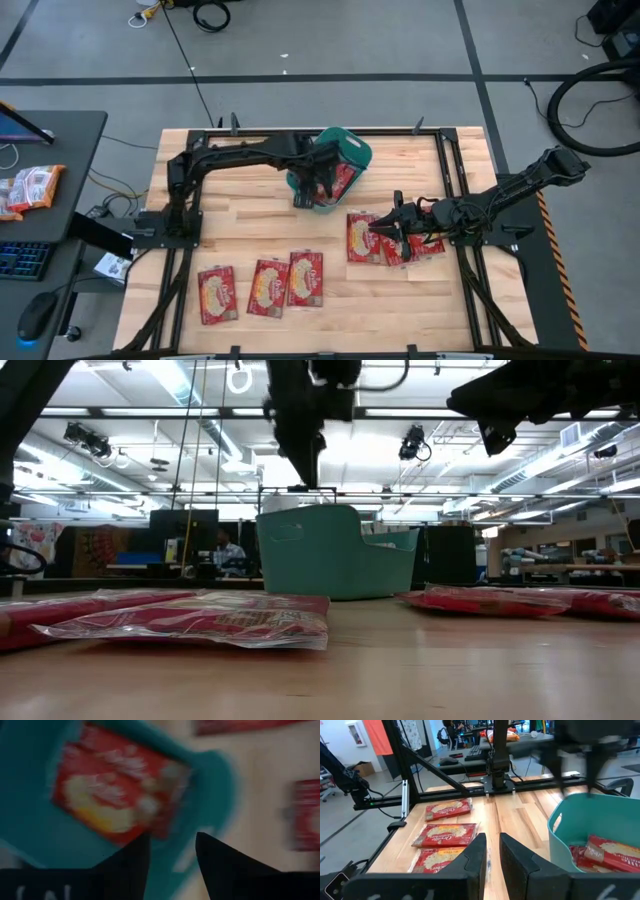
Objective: Sort popcorn bags into baskets
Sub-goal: Put the popcorn pack into the blue bin
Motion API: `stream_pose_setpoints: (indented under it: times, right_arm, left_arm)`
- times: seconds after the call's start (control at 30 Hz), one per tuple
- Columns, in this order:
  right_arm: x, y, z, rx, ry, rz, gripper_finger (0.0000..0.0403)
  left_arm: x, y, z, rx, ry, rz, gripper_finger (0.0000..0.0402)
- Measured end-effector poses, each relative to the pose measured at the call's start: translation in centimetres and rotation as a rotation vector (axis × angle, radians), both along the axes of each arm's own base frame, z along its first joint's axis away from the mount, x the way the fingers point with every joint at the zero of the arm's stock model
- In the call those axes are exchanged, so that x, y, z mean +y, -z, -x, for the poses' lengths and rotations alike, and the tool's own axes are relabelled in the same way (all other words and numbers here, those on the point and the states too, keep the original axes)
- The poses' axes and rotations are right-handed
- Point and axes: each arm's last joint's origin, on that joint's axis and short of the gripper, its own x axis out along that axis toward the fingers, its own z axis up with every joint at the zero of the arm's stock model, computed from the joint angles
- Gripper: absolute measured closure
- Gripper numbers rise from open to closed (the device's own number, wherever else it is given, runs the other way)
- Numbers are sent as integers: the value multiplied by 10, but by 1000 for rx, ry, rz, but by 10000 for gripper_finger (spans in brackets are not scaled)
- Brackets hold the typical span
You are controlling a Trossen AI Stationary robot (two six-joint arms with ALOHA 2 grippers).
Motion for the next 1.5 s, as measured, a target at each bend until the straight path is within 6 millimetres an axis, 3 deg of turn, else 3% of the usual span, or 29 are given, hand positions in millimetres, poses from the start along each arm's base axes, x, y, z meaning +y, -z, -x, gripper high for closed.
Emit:
stream_pose_setpoints:
  times: [0.3, 0.77, 1.03, 1.27, 1.5]
  right_arm:
    - [0, -1, 0, -8, -1, 4, 344]
    - [0, -2, 0, -16, -1, 20, 344]
    - [-2, -6, -1, -57, 52, 67, 344]
    - [-10, -21, -2, -191, 168, 233, 344]
    - [-23, -31, -3, -258, 258, 369, 344]
  left_arm:
    - [-67, -5, 18, 169, -95, 153, 241]
    - [-176, 28, 39, 286, -158, 163, 242]
    - [-215, 43, 58, 315, -510, 174, 242]
    - [-246, 64, 84, 351, -832, 135, 242]
    - [-281, 77, 109, 380, -993, 158, 242]
